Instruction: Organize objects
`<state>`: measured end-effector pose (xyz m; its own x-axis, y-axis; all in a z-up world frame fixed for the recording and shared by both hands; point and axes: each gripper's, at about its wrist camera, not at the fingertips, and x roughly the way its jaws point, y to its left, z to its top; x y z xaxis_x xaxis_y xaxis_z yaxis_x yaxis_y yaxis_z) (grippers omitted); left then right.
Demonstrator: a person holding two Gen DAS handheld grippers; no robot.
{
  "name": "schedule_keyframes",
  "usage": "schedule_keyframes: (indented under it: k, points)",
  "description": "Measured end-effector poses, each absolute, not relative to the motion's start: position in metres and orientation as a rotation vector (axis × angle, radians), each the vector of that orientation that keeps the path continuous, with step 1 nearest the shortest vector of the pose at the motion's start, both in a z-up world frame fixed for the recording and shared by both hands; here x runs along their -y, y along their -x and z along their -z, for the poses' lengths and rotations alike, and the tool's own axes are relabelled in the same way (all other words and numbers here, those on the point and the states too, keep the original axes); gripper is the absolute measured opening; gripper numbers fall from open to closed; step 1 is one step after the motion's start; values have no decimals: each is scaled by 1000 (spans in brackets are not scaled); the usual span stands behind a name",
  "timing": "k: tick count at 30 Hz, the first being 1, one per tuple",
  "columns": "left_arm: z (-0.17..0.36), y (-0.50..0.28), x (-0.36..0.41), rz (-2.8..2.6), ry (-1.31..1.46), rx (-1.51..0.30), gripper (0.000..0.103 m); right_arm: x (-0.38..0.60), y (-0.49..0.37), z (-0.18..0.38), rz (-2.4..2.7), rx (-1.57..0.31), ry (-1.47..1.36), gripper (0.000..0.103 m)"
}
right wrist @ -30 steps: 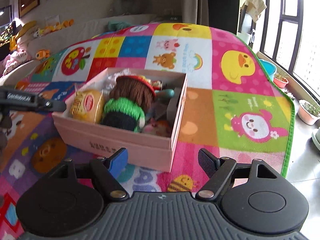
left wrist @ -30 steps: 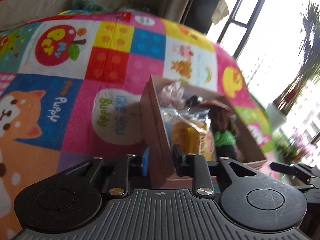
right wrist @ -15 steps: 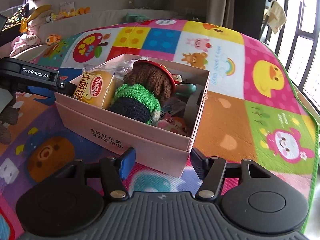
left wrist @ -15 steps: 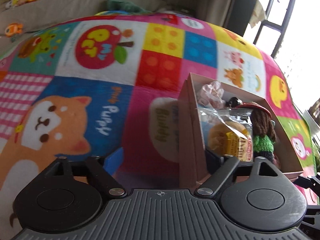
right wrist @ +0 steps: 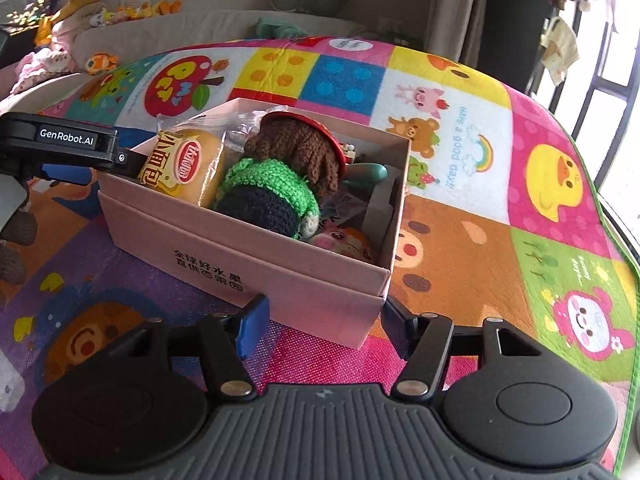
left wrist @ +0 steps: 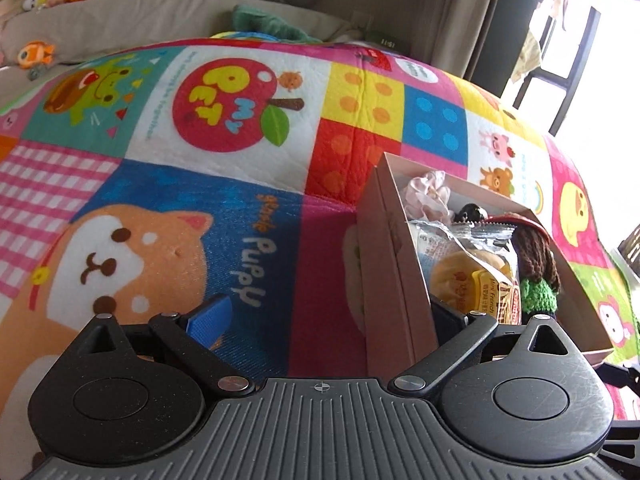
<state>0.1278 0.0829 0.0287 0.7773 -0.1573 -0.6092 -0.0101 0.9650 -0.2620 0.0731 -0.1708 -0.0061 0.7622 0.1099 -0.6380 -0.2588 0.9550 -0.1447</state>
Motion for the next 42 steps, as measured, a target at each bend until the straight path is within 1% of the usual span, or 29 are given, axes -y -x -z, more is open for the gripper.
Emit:
schedule_keyframes:
  k: [2,4,5,9,14,17,18,20,21,27,35,42]
  points:
    - [-35,-117,-84,90,265,-638,99,173,-68,3,-189,-695,196,64]
    - [-46,-98,-84,97,253,-586,99,178,-55,-3,-188,-707,139,74]
    - [-52,-87,-83,101,243,-569,99,180,-46,-5,-187,-706,116,76]
    - [-60,-39,-76,154,195,-596,99,181,-2,-8,-173,-716,69,83]
    - [-39,25,-57,227,134,-662,99,183,47,1,-175,-751,-14,84]
    - [-21,44,-45,231,108,-700,99,181,63,10,-168,-767,-39,88]
    - [-15,45,-42,219,105,-711,99,180,65,14,-154,-771,-36,91]
    - [-9,51,-33,183,54,-671,99,178,63,21,-109,-778,-19,101]
    - [-7,50,-31,167,36,-670,99,177,62,23,-88,-782,-6,103]
    - [-3,44,-13,87,-66,-677,100,177,50,26,-85,-776,20,103]
    - [-2,41,-14,77,-40,-681,101,178,47,32,-70,-700,12,103]
    - [-2,40,-14,74,-37,-682,101,178,46,33,-67,-695,7,103]
